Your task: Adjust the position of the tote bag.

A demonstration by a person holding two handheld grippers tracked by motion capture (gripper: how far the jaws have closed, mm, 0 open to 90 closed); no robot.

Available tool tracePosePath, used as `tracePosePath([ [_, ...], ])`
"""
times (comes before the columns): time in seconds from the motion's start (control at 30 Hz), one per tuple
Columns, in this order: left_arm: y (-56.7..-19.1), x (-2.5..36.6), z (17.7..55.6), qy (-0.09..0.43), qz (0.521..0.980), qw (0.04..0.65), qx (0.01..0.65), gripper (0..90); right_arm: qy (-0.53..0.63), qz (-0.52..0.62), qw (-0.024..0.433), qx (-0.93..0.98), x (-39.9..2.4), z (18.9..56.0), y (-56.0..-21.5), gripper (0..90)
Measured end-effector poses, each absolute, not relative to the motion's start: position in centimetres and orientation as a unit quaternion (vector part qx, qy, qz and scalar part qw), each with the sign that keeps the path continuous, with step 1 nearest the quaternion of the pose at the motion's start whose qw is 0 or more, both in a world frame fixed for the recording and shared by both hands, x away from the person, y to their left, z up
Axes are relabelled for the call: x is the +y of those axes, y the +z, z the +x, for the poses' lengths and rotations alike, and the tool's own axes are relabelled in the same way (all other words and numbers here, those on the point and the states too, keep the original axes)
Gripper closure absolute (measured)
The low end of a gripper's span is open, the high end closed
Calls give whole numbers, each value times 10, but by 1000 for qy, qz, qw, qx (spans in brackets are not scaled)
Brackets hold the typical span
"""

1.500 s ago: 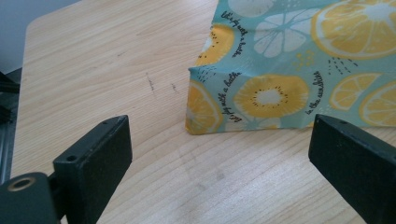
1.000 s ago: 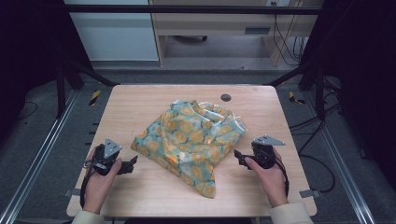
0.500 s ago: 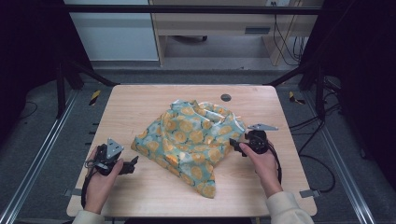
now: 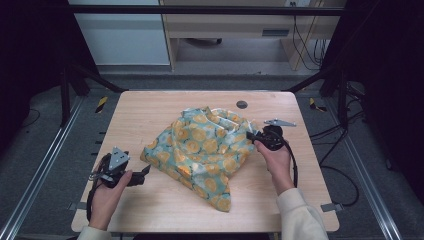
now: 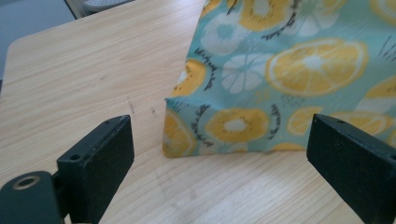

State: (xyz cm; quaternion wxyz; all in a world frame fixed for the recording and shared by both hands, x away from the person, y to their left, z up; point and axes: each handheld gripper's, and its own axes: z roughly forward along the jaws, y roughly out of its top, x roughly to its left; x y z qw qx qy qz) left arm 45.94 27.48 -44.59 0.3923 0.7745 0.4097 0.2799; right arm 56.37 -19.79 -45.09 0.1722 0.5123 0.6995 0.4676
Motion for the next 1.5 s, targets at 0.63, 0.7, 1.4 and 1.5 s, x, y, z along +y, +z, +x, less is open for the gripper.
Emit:
tracePosePath([
  [0.63,-384,206,581,236,808,376,388,156,514,348,247,744,-174,519,-380,878],
  [0.7,-392,198,593,217,820,355,392,231,515,352,248,742,-176,519,-379,879],
  [1.4,-403,173,598,223,847,315,366,887,525,347,245,738,-181,514,-376,880],
  [1.5,-401,178,595,234,840,320,370,900,524,352,247,735,-185,513,-376,881],
])
